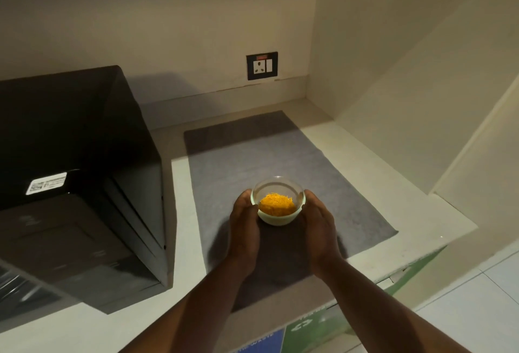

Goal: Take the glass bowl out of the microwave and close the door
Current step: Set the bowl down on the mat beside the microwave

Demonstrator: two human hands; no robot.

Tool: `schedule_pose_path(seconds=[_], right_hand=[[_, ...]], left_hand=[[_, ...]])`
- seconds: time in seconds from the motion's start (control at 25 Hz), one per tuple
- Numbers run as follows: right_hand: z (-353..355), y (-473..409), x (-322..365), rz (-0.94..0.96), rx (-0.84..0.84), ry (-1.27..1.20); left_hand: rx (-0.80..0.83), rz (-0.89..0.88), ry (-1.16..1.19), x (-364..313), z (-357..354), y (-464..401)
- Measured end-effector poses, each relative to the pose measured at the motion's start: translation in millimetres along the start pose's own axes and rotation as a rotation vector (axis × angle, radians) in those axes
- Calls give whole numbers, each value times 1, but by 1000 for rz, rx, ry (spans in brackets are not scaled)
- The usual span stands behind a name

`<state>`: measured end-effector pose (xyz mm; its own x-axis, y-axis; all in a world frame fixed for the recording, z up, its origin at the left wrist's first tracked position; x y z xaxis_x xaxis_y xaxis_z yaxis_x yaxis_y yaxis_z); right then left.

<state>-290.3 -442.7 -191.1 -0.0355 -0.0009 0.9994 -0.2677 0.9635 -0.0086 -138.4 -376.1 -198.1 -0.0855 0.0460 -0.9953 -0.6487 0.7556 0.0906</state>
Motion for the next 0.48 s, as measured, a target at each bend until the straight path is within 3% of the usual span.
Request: schedule_pose_path(seconds=[0.32,0.48], right_hand=[[2,-1,-9,-87,36,54],[-4,23,21,-70,-60,97]], left_hand=[[44,-33,-92,-7,-1,10],[128,-16,-337,-23,8,28]])
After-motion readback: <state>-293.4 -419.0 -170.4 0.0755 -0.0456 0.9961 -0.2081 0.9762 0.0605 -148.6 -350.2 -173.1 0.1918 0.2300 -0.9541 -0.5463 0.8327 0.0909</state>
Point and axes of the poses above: each hand's wrist, its own y-axis away from the middle knuckle, its own z-axis out of the back of the hand, x = y × z, the point moved 7 cm from there along -y, towards the middle knuckle, and after that the axes turned 2 degrees about x, right-handed, at the moved point
